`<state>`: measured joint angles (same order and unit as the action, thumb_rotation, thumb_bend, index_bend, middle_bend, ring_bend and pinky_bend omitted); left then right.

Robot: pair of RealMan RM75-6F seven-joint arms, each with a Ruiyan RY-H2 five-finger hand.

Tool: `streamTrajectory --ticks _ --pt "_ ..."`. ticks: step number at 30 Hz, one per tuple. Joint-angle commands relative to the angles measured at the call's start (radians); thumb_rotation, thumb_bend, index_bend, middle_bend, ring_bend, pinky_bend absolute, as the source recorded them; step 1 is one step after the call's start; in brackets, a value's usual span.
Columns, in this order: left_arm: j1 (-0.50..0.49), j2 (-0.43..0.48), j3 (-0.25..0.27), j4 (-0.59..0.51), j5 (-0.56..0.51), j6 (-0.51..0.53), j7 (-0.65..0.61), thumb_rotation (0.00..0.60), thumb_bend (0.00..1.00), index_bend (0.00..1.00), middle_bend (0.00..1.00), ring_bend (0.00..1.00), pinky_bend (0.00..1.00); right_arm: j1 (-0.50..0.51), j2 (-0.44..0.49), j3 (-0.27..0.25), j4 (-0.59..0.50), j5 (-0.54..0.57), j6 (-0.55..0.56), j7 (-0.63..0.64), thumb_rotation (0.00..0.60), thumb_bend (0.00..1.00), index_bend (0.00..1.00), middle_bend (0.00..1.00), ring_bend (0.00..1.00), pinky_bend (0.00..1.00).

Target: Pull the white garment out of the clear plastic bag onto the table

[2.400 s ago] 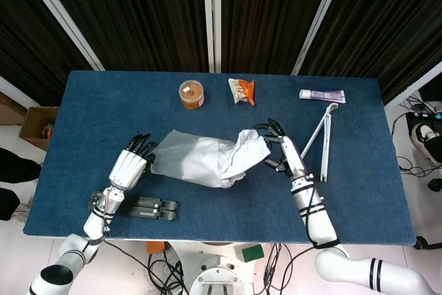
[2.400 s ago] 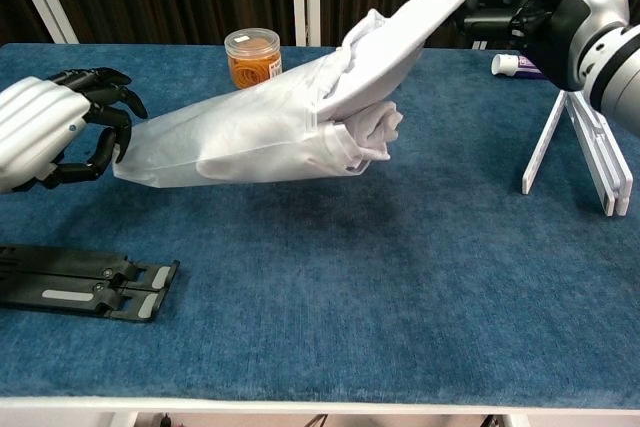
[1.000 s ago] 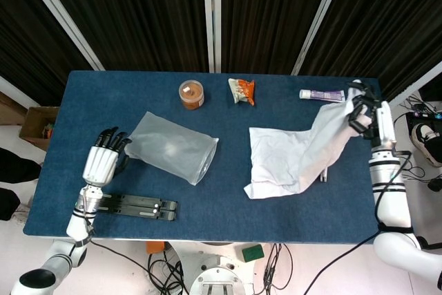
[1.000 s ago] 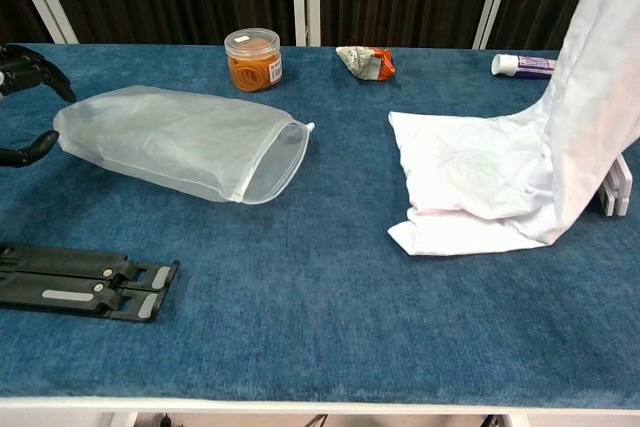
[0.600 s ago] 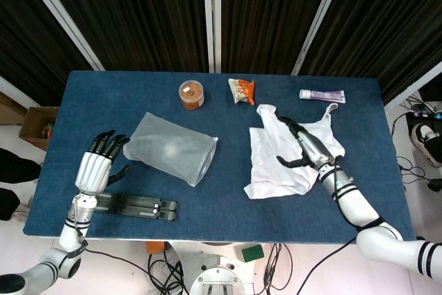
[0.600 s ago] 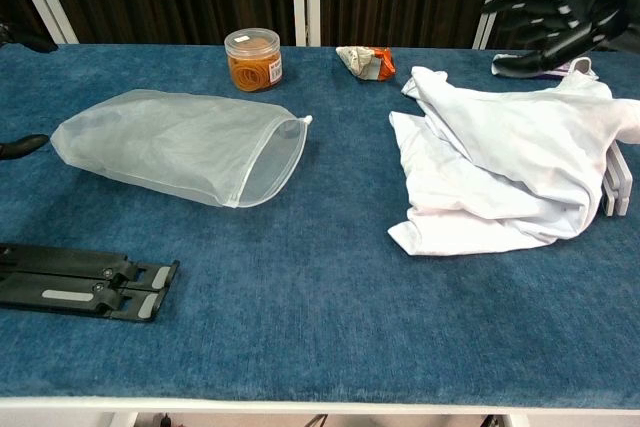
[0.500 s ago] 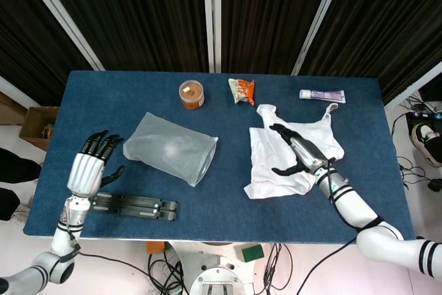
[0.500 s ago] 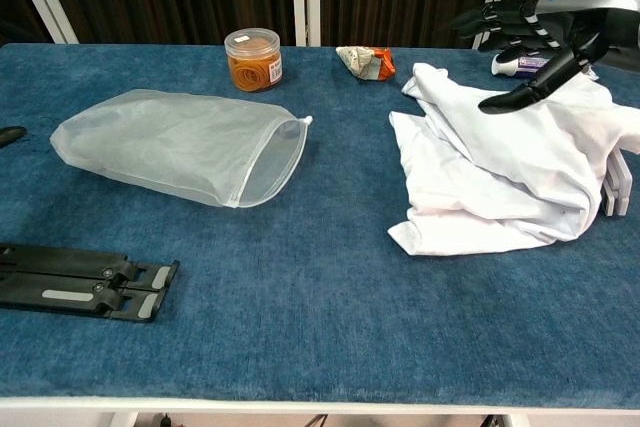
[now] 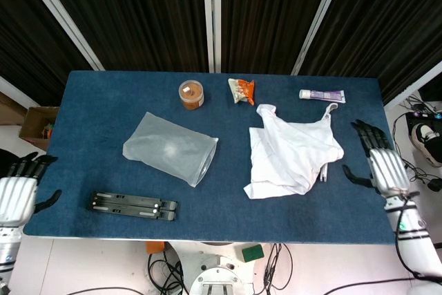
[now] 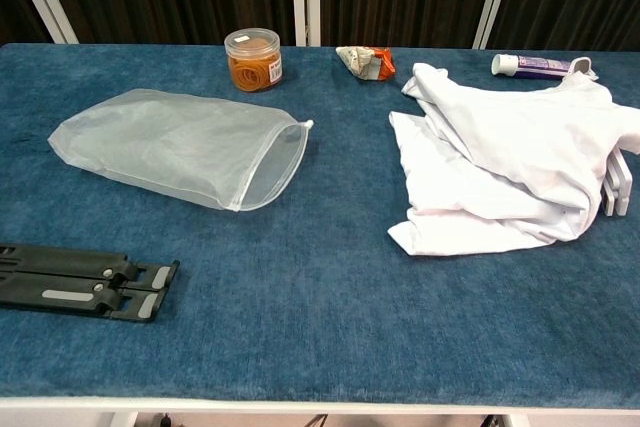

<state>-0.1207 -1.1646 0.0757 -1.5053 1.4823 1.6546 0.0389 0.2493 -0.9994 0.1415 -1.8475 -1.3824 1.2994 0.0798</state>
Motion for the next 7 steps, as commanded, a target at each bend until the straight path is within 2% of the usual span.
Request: streamTrajectory --ticks 1,7 --pt "0.070 0.032 0.028 -0.032 0.019 0.073 0.002 0.600 0.18 0.24 0.22 0.13 0.19 -0.111 0.028 -0.082 0.043 -0.079 0.115 0.012 0.600 0.31 0.06 0.05 0.00 0.00" --pt "0.151 0.025 0.064 -0.041 0.081 0.144 0.009 0.600 0.18 0.24 0.22 0.13 0.19 -0.178 -0.013 -0.126 0.120 -0.138 0.193 0.101 0.600 0.32 0.07 0.05 0.00 0.00"
